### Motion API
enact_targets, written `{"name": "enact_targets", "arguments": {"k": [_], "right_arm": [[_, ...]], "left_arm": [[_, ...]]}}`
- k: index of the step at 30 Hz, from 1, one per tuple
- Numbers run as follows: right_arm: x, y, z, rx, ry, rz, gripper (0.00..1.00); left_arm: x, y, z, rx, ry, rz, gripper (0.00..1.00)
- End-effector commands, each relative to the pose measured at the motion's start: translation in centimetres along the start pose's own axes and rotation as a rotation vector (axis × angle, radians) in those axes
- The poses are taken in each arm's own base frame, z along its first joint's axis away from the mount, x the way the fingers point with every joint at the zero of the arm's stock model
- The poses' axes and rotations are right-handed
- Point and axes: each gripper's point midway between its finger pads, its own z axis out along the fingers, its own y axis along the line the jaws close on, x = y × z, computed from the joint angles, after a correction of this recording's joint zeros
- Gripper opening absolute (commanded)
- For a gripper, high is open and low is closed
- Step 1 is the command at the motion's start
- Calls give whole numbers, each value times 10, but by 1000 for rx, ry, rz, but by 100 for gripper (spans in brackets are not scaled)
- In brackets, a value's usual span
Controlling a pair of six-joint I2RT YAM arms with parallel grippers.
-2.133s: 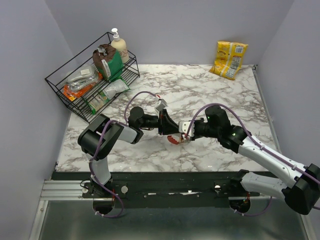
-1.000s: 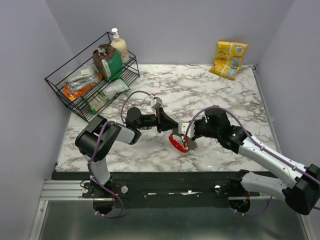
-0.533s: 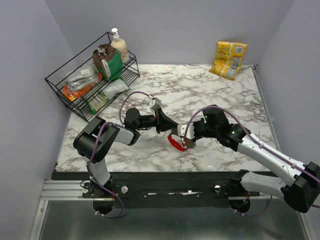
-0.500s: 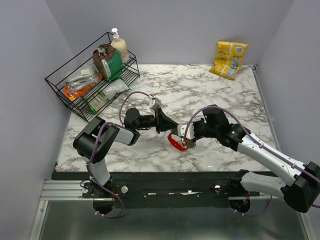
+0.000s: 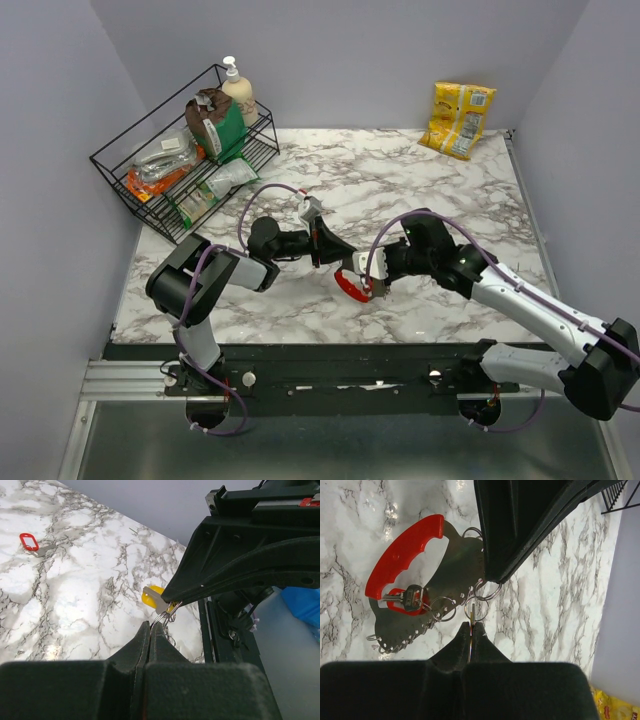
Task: Remove the keys from the keyring
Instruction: Remove the key from the keyring.
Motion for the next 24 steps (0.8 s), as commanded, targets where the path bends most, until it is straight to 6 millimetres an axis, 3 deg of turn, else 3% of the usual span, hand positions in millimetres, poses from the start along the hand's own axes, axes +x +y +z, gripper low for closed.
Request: {"name": "enact_targets", "arguments": {"k": [1,16,24], "right_arm": [[23,30,-5,-120,102,48,1],[21,35,1,-152,84,56,1],[26,45,16,-202,125,44,1]], "left_arm": [[-60,-13,-8,23,-199,267,0],[-60,-15,-9,32,-203,260,0],[-61,-15,-9,32,-208,264,0]]}}
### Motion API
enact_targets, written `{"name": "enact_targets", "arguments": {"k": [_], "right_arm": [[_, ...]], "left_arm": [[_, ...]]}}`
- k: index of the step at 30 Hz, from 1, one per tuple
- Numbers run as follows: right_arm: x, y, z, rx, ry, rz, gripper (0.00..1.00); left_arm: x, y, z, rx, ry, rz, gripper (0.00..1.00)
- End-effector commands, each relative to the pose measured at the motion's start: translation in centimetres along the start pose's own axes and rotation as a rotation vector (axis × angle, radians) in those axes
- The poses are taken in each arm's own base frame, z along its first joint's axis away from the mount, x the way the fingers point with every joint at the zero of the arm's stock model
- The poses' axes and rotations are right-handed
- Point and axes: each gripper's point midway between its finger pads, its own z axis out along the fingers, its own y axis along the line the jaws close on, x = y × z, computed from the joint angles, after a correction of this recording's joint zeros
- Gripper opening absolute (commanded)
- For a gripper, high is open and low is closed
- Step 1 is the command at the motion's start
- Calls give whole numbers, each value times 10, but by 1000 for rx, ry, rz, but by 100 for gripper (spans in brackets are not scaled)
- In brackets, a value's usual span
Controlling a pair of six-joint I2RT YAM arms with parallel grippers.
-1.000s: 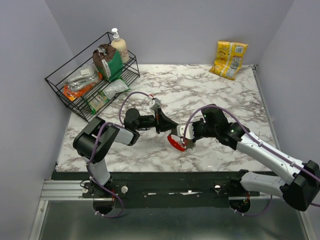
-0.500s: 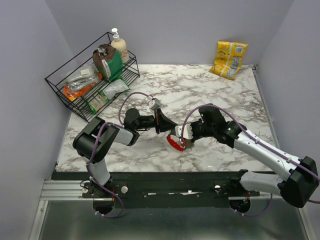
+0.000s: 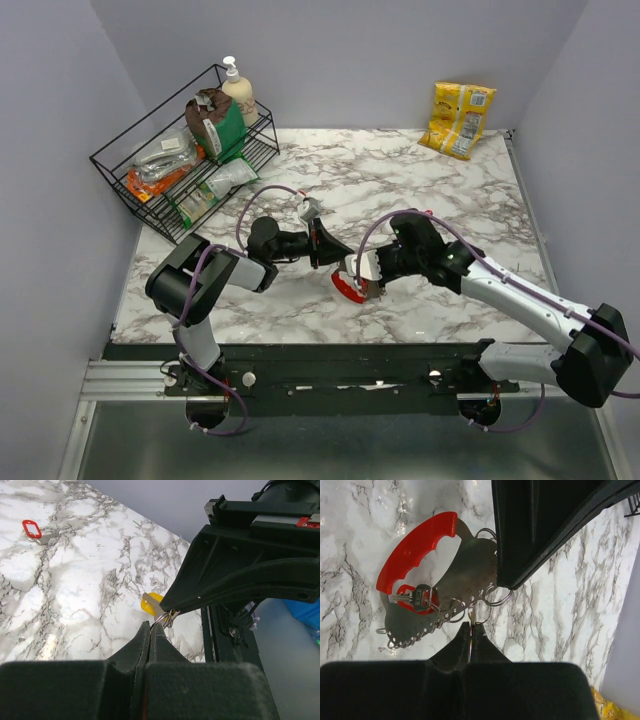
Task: Remove the keys from the keyring
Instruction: Remove the key from the keyring.
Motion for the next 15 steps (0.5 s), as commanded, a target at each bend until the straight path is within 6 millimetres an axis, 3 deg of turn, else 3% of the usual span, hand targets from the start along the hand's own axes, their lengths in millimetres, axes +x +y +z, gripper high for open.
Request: {"name": "enact_targets", "arguments": {"k": [1,15], "right_arm": [[23,33,4,-129,116,45,1],[30,17,13,-45,154,39,1]], "left_arm": [[-66,-23,-6,60,-224,295,0],[-67,-25,-7,65,-227,294,0]]}}
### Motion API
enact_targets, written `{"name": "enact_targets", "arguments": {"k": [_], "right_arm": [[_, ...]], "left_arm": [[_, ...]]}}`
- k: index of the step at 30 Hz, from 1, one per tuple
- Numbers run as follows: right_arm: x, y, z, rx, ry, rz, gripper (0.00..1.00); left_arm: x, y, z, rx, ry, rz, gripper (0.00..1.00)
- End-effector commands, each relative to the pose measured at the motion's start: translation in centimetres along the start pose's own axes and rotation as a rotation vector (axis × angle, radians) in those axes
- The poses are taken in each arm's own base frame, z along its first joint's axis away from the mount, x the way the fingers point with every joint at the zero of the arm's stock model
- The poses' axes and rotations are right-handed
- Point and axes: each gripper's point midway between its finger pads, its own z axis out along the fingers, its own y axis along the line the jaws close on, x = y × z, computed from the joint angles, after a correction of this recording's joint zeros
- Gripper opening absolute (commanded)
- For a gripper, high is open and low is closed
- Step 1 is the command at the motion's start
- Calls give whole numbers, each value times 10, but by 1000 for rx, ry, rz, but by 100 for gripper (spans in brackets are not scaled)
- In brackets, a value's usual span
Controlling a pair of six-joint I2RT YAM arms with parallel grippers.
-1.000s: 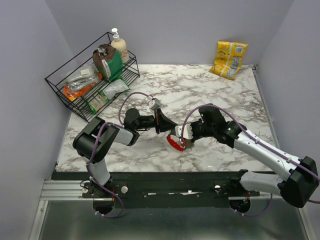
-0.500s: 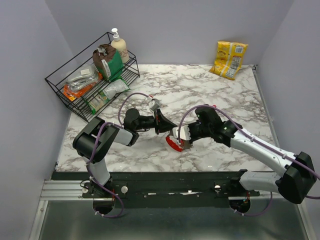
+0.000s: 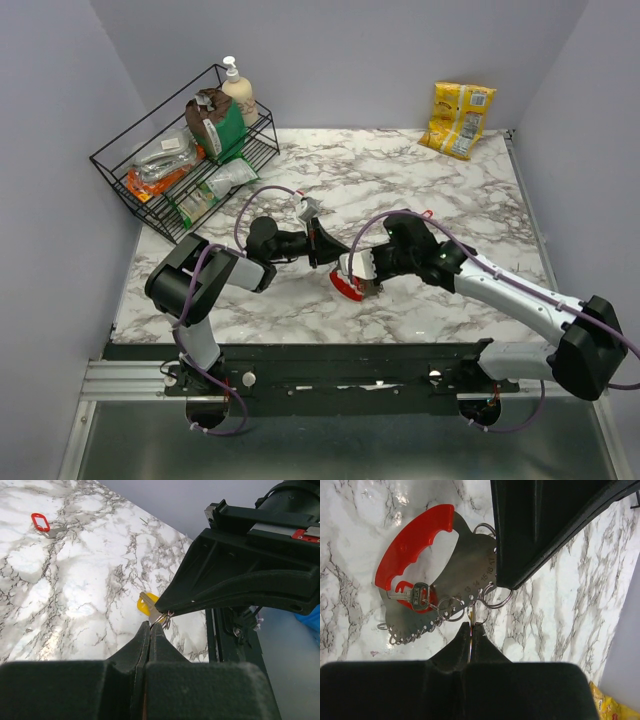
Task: Remove the keys from the keyring
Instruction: Remove the key from the keyring.
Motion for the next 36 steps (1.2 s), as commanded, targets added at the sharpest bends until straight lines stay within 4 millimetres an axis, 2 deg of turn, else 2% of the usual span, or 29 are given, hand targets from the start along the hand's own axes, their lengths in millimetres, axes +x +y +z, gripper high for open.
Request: {"name": "enact_targets", "arguments": {"k": [1,4,8,12,18,23,36], "right_arm": [[23,19,1,-45,105,39,1],[20,11,-8,-6,108,30,1],[14,4,-22,40,88,16,1],[5,6,-30,33,52,9,1],[1,8,-32,16,34,8,1],[-5,12,-31,-6,4,11,1],[-39,6,-36,-64,-128,36,1]], "left_arm": [[-70,-31,-4,94,-234,312,0],[-70,-31,-4,95,-233,305,1],[-68,-29,-3,98,-227,292,12],[-67,-29,-3,101,-224,291,31],[-66,-28,-2,103,-218,287,42],[-65,-29,-3,109,-216,290,45],[-62,-45,-1,186,-183,305,48]]}}
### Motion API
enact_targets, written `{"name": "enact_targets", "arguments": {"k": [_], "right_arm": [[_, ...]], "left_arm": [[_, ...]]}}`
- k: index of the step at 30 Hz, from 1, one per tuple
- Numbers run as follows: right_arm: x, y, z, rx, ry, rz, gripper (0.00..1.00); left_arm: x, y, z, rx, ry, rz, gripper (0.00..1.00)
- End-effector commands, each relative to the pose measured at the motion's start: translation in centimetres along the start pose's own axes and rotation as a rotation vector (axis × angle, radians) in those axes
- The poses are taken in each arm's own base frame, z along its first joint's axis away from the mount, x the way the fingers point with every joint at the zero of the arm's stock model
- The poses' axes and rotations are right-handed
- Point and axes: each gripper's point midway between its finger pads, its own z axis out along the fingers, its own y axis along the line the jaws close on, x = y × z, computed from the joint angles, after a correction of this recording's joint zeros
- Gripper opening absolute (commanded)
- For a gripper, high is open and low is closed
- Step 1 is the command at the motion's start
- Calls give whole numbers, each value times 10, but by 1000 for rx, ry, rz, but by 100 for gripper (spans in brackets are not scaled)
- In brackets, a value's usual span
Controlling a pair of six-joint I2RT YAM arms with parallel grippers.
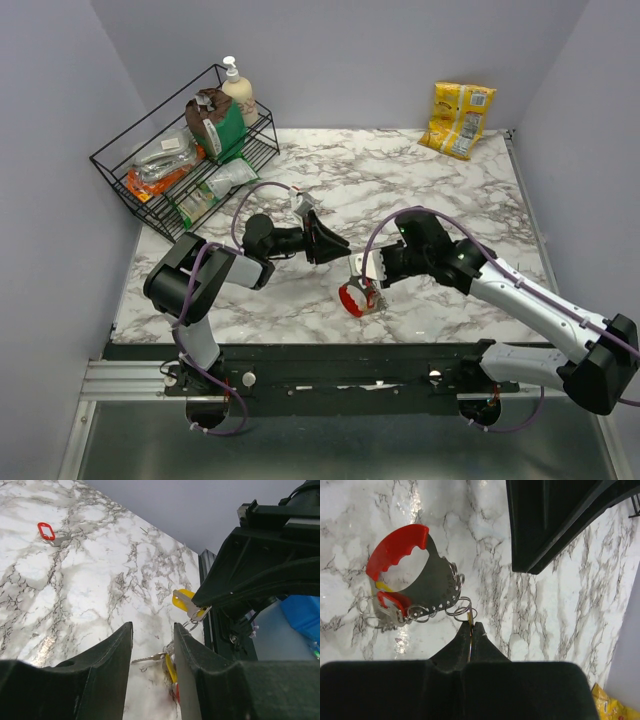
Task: Remove the keys from the keyring
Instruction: Remove the key from the keyring.
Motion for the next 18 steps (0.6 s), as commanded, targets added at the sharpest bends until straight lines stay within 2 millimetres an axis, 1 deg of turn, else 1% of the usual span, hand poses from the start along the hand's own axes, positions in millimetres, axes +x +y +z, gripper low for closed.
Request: {"name": "enact_targets", "arguments": {"k": [1,3,6,16,18], "right_arm": [[-20,-2,-3,-32,-76,19,1],[-23,-3,-3,-38,-90,25,1],[-26,-3,-2,-44,-100,28,1],[-21,-2,4,-42,-89,36,1],[-20,-1,5,-40,-88,36,1]], "left_arm": [[-46,-48,5,200,-141,314,48],[-42,-54,8,225,-128,316,48],[-38,-58,9,240,-116,318,48],[-41,-65,8,256,-118,353,49],[-41,-64,7,255,-114,360,49]]}}
